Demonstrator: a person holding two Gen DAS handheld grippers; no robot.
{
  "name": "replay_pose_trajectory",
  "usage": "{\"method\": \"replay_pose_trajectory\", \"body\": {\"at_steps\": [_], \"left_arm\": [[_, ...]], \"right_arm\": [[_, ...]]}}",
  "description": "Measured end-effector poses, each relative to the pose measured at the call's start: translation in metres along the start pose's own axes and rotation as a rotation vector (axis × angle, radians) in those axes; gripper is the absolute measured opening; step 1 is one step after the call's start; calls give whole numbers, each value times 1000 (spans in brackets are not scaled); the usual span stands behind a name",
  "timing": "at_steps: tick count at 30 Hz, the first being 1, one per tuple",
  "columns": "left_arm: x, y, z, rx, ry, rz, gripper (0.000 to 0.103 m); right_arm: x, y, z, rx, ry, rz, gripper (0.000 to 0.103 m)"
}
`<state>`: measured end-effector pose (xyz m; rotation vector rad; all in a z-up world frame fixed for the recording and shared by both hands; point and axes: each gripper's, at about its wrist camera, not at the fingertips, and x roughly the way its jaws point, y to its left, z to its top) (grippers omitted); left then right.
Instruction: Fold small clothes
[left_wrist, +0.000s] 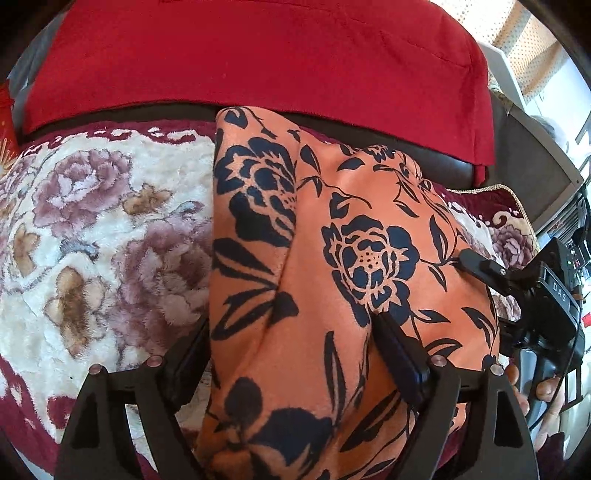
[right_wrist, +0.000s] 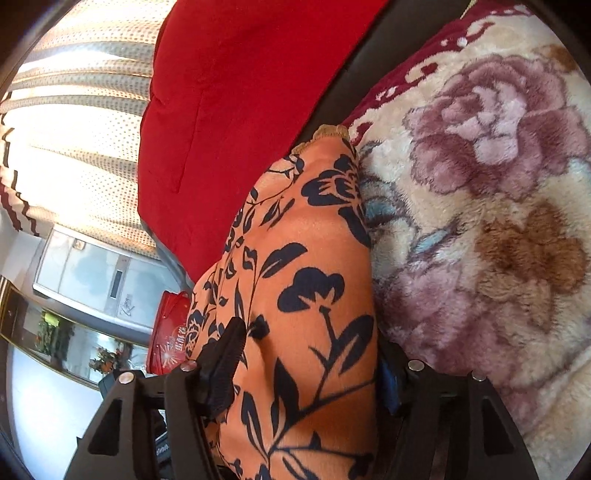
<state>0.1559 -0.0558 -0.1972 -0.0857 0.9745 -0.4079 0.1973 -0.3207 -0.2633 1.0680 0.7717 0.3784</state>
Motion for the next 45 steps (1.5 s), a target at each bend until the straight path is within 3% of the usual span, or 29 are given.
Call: {"method": "replay_pose_trajectory", "body": {"at_steps": [9, 11, 14, 20, 24, 26, 28, 29, 32, 36, 38, 40, 42, 43, 45], "left_arm": [[6, 5, 3, -7, 9, -11, 90], [7, 5, 4, -8, 10, -17, 90], [6, -2, 5, 22, 5, -13, 88], [-2, -23, 8, 75, -18, -15, 84], [3, -39, 9, 89, 2, -62, 85], [12, -44, 9, 113, 31, -49, 86], [24, -40, 13, 105, 100, -19, 86], [24, -37, 15, 93, 108, -33, 86], [6, -20, 24, 55, 61, -28, 86], [-28, -8, 43, 53, -33, -12, 86], [-37, -10, 62, 80, -105, 62, 88], [-26, -10, 80, 89, -98, 150, 88], [-6, -12, 93, 106, -73, 173, 88], [9, -15, 99, 131, -66, 231, 88], [28, -15, 98, 178, -71, 337, 88]], "right_arm": [[17, 8, -3, -71, -3, 25, 68], [20, 15, -7, -123, -13, -7, 53], [18, 17, -8, -123, -30, 16, 40], [-6, 57, -16, -272, -119, 22, 34], [-28, 56, -11, -267, -177, 28, 34], [-31, 45, -4, -232, -191, -27, 34], [-20, 22, 6, -146, -132, -79, 38], [-10, 2, 11, -55, -64, -120, 47], [-21, -6, 16, 26, -74, -80, 54], [-61, 18, 18, -58, -231, -140, 62], [-77, 31, 19, -117, -287, -80, 62], [-76, 49, 19, -190, -291, -59, 61], [-69, 61, 22, -243, -271, -67, 51], [-61, 65, 23, -255, -244, -64, 41], [-45, 69, 27, -268, -197, -80, 39]]}}
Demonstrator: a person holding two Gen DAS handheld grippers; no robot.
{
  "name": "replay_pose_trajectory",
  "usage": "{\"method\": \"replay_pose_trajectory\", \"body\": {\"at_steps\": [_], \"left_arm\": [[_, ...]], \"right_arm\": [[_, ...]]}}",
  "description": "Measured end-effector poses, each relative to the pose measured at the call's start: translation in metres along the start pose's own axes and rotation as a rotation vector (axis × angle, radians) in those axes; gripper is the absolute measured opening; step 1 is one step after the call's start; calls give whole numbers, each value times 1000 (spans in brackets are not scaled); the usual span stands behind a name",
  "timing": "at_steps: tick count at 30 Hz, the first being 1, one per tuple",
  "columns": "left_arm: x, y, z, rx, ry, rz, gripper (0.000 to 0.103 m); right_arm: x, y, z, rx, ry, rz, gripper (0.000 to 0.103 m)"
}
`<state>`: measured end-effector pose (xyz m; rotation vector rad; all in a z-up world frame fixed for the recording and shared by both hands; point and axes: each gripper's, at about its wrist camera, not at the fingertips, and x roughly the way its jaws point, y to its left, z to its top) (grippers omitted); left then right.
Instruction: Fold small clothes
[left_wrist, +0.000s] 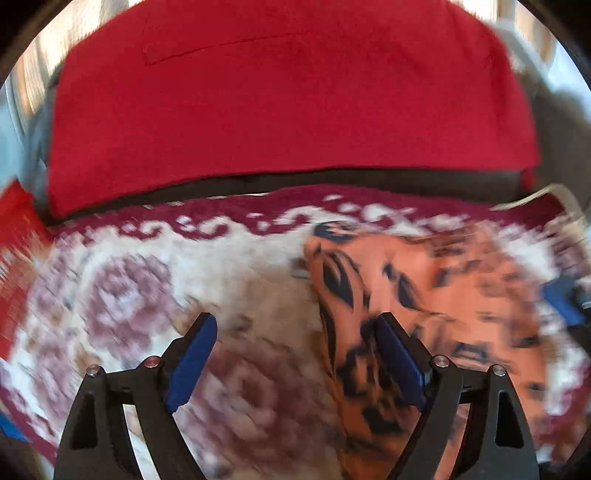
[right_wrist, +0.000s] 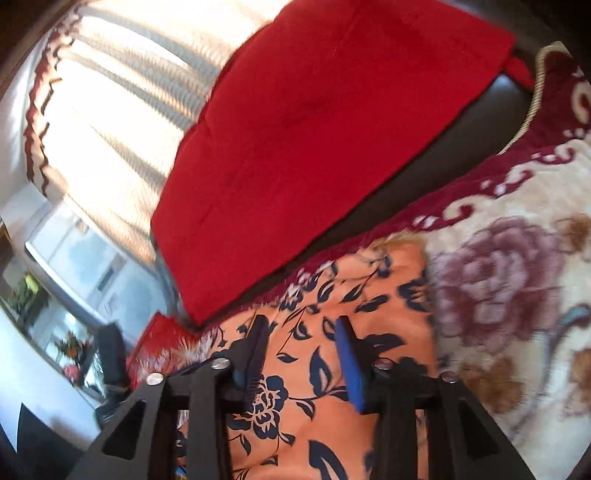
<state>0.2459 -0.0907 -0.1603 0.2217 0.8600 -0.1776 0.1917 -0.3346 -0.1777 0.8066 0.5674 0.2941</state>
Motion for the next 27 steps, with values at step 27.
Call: {"method": "replay_pose_trajectory", "body": {"at_steps": [27], "left_arm": [[-48, 14, -83, -5, 1, 61, 95]], "right_arm": [[8, 29, -107, -137, 277, -140, 40]]}}
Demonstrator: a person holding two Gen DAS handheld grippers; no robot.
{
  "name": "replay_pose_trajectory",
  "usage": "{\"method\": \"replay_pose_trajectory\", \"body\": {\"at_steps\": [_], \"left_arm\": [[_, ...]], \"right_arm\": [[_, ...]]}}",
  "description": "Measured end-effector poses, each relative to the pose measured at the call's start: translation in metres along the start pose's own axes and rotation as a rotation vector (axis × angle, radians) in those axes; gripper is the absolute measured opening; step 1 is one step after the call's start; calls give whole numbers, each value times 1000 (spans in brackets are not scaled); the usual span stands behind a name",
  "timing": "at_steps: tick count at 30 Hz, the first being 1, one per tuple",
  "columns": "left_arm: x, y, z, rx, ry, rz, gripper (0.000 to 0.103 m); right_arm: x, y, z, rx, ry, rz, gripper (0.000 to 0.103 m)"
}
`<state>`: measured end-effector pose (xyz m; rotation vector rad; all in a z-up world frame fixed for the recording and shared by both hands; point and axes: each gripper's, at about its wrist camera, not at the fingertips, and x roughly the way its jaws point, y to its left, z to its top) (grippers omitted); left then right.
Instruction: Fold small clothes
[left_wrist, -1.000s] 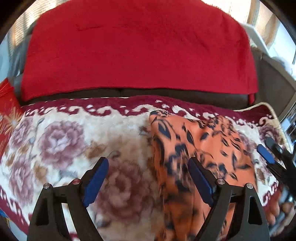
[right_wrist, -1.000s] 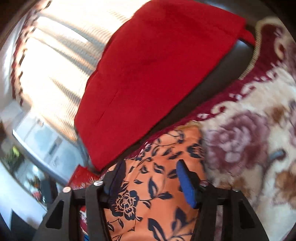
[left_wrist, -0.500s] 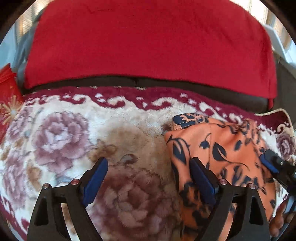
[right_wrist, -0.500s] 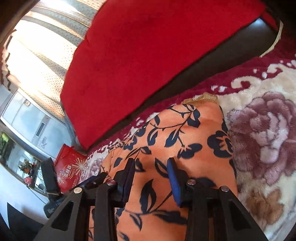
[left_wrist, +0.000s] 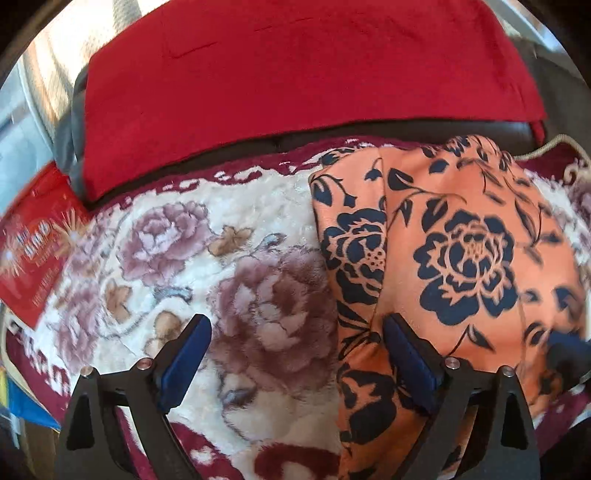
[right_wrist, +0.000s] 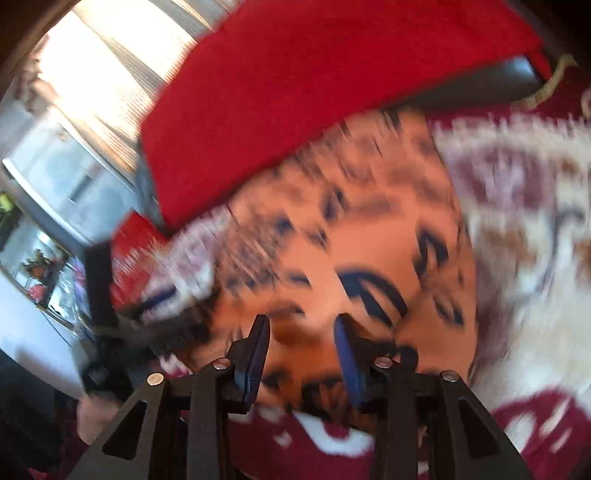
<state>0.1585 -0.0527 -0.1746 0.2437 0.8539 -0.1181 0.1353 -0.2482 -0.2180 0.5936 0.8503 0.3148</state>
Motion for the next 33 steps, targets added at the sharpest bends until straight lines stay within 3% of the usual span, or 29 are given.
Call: {"method": "replay_pose_trajectory", "body": {"at_steps": [3, 8, 12, 16, 24, 26, 28, 30, 32, 33], "left_arm": [[-5, 4, -2, -24, -29, -26, 95], [-7, -2, -6, 11, -48, -4, 95], [-5, -1, -5, 13, -45, -15, 95], [-2, 3, -4, 4, -41, -32, 95], [0, 4, -4, 9, -46, -33, 95], [0, 4, -4, 9, -47, -32, 95], [1, 4, -5, 12, -49, -32, 95], [1, 4, -5, 16, -50, -29, 96], [2, 3, -5, 21, -53, -23, 98], [3, 4, -5, 21, -53, -22, 98]], "right_arm": [[-10, 6, 2, -8, -13, -3, 40], [-35, 14, 7, -15, -142, 19, 40], [-1, 9, 7, -12, -28, -53, 40], [1, 5, 9, 20, -26, -1, 49], [-8, 3, 10, 3, -40, 5, 49], [-22, 12, 12, -26, -91, 43, 50], [-43, 23, 13, -74, -213, 84, 50], [-57, 30, 16, -111, -292, 63, 50], [-53, 24, 18, -101, -292, 13, 50], [-43, 15, 21, -56, -243, 2, 50]]}}
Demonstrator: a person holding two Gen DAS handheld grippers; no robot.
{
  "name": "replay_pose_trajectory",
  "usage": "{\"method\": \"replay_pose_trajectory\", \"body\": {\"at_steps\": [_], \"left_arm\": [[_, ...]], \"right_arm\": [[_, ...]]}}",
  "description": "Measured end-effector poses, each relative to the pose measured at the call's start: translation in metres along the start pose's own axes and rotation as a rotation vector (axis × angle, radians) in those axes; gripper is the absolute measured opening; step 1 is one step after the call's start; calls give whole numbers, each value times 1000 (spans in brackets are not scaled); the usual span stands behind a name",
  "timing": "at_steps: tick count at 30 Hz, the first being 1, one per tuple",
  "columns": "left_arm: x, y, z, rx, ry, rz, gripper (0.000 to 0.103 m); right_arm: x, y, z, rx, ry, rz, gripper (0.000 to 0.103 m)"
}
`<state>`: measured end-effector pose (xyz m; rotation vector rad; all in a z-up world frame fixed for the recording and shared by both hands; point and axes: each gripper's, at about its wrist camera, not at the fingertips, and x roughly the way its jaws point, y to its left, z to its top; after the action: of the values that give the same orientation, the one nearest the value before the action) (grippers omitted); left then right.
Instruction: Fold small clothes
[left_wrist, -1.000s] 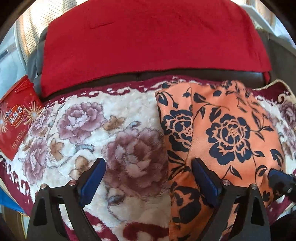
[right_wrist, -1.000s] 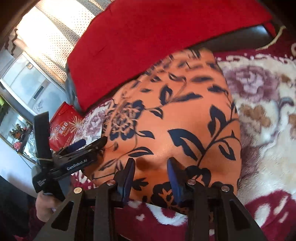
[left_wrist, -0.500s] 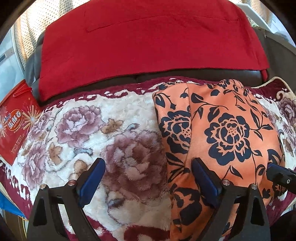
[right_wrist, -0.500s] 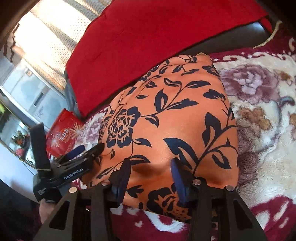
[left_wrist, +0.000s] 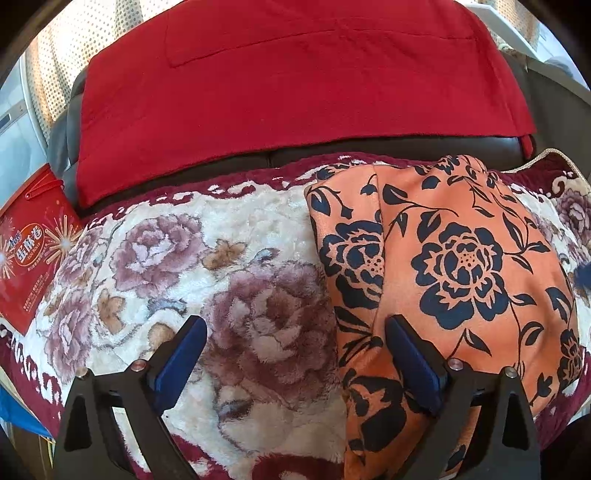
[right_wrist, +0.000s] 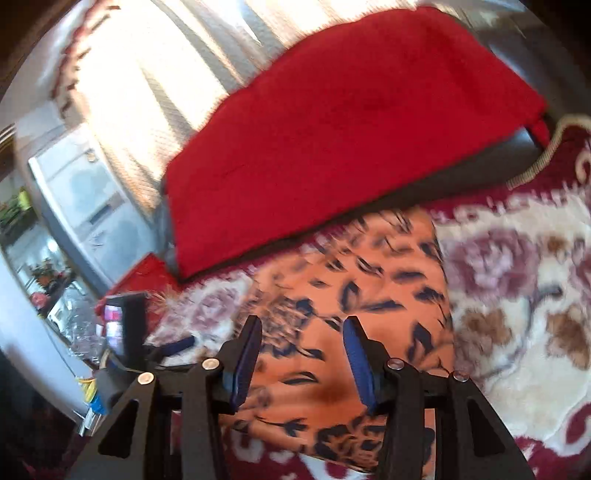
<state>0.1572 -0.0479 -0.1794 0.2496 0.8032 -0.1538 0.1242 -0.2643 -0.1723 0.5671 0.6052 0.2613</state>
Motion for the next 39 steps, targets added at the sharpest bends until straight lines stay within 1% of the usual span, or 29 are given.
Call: {"method": "replay_pose_trajectory", "body": {"at_steps": [2, 3, 4, 6, 11, 15, 17, 19, 20, 22, 24, 25, 27, 28, 30, 31, 32, 33, 35, 37, 39], "left_arm": [[1, 1, 0, -5, 4, -4, 99], [2, 1, 0, -9, 6, -4, 99], [2, 1, 0, -12, 6, -1, 99], [2, 0, 0, -15, 5, 2, 99], [1, -1, -2, -26, 1, 9, 99], [-1, 5, 5, -50, 22, -26, 99], [-11, 11, 16, -75, -26, -30, 99], [-14, 14, 29, -91, -59, -19, 99], [-12, 15, 34, -96, -54, -18, 99], [-1, 15, 39, -113, -12, -9, 99], [8, 13, 35, -116, 36, -3, 99], [11, 13, 31, -116, 51, 5, 99], [9, 15, 28, -119, 41, 7, 99], [8, 15, 27, -114, 30, 8, 99], [11, 15, 25, -99, 24, 19, 99], [17, 14, 24, -97, 36, 23, 99], [20, 15, 23, -98, 45, 26, 99], [25, 15, 23, -94, 58, 30, 99], [25, 17, 25, -95, 59, 24, 99], [16, 20, 25, -98, 33, 10, 99], [1, 22, 23, -92, 2, 4, 99]], "right_arm": [[29, -20, -6, 96, 146, -29, 49], [38, -26, -9, 122, 185, -25, 49], [40, -29, -9, 133, 174, -13, 49], [38, -27, -7, 131, 177, 1, 53], [38, -28, -10, 129, 168, 3, 53], [37, -31, -11, 154, 168, 14, 53], [31, -31, -6, 171, 150, 31, 54], [23, -27, 3, 167, 88, 79, 54], [21, -24, 10, 160, 59, 109, 54], [25, -14, 30, 131, 24, 148, 54], [37, -5, 47, 110, 21, 161, 54], [50, 1, 59, 105, 33, 176, 54], [73, 9, 74, 109, 74, 184, 54], [90, 13, 81, 116, 102, 181, 54], [129, 17, 87, 130, 196, 147, 54], [154, 15, 84, 136, 260, 89, 54], [181, 9, 78, 147, 332, 26, 52], [195, 6, 73, 146, 351, 7, 52], [196, 16, 71, 49, 283, -16, 53], [189, 26, 69, 9, 280, -35, 53], [167, 28, 67, 33, 251, 21, 53]]}}
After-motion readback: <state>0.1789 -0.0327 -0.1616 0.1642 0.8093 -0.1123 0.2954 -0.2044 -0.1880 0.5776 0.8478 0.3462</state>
